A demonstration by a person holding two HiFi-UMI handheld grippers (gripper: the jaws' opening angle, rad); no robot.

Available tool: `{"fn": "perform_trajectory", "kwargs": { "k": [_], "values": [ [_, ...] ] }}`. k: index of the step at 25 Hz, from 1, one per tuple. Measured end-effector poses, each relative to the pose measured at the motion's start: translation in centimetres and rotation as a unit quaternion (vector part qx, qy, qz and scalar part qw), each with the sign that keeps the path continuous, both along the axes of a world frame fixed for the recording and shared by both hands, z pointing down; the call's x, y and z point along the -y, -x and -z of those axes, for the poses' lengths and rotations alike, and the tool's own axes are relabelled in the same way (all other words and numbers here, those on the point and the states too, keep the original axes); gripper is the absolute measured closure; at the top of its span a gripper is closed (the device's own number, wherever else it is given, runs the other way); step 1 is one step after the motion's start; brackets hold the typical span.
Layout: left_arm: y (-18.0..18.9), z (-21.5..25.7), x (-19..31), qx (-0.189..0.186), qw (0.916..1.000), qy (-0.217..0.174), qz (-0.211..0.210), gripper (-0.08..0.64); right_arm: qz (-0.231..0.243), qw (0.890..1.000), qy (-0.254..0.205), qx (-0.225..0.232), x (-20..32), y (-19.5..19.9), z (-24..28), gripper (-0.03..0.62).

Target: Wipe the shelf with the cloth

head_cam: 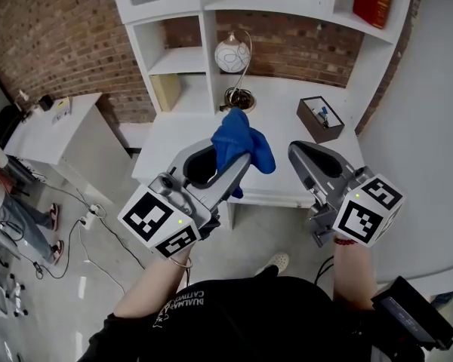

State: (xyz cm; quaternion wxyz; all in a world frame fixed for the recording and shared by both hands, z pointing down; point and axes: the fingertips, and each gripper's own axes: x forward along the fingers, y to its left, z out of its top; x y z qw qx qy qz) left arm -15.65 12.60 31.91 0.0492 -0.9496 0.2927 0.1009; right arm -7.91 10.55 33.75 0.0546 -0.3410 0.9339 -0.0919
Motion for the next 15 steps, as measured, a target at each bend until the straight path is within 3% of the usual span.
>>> {"fn": "perform_trajectory", "kwargs": {
  "k": [15],
  "values": [
    [-1.6,1.1,0.2,-0.02,0.9997,0.001,-0.014,0.431,-0.004,1.0,-0.01,-0.011,-0.3,-1.2,1.2,0.583]
  ]
}}
